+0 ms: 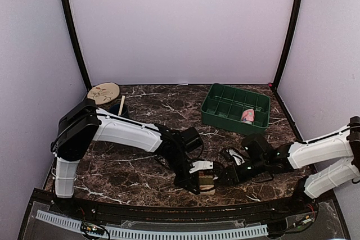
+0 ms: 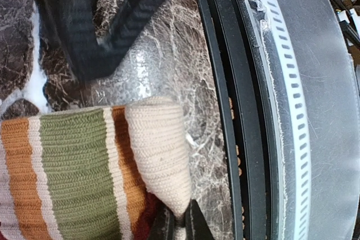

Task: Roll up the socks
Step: Roll the sock at the center of the board.

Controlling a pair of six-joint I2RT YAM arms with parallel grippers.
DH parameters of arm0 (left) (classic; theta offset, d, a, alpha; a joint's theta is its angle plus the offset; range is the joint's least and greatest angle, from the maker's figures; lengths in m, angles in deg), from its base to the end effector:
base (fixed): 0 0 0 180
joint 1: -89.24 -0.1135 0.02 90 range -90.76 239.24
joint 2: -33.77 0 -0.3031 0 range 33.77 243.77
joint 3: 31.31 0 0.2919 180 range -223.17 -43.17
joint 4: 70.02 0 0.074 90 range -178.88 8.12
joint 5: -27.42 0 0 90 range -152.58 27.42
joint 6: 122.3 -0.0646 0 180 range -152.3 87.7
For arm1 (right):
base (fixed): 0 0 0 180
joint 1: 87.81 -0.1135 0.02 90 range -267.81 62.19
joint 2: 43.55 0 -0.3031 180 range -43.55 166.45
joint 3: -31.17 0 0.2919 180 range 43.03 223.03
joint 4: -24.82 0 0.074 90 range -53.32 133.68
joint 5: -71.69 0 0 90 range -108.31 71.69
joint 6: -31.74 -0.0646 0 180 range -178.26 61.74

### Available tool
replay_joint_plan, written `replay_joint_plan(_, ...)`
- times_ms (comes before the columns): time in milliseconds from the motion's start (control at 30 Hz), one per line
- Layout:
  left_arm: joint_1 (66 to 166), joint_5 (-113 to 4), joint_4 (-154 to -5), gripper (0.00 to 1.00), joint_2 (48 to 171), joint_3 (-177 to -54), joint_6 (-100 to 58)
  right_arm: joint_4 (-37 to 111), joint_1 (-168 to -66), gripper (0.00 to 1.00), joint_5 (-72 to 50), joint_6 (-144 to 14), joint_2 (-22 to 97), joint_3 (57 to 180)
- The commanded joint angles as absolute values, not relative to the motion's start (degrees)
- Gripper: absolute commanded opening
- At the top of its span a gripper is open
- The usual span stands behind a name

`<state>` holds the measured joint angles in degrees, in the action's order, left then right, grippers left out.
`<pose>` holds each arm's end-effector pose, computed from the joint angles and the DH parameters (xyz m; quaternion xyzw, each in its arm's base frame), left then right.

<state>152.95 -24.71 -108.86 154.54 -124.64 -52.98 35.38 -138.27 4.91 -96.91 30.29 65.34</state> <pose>0.1790 -0.4519 0.1250 0.6712 0.6410 -0.3667 0.0644 0.1367 0.2056 0.1158 -0.1629 0.9092 0.3686 0.1046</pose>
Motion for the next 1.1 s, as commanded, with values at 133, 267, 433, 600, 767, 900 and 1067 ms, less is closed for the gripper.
replay_joint_plan(133, 150.18, -17.89, -114.25, 0.01, 157.51, -127.19, -50.95, 37.02, -138.49, 0.38, -10.1, -101.39, 16.85, 60.17)
replay_joint_plan(267, 148.59, -14.71, -115.81, 0.01, 159.4, -128.91, -50.05, 41.11, -142.23, 0.39, -17.04, -99.75, 11.06, 60.79)
replay_joint_plan(433, 147.07, -11.43, -117.58, 0.02, 161.86, -130.84, -49.15, 45.32, -150.11, 0.38, -24.82, -95.87, 12.55, 64.84)
replay_joint_plan(600, 146.08, -8.06, -118.4, 0.02, 163.5, -131.88, -48.52, 48.31, -158.14, 0.38, -33.03, -91.09, 15.66, 69.45)
replay_joint_plan(767, 145.69, -6.03, -118.85, 0.02, 164.72, -132.29, -48.21, 48.75, -165.22, 0.38, -38.45, -85.41, 19.43, 72.95)
replay_joint_plan(900, 145.26, -4.92, -119.32, 0.02, 165.69, -132.61, -48.29, 49.76, -169.37, 0.38, -41.45, -81.53, 24.64, 76.49)
replay_joint_plan(1067, 144.58, -3.77, -120.57, 0.02, 166.8, -134.0, -48.42, 48.89, -172.91, 0.38, -43.11, -77.56, 30.13, 80.01)
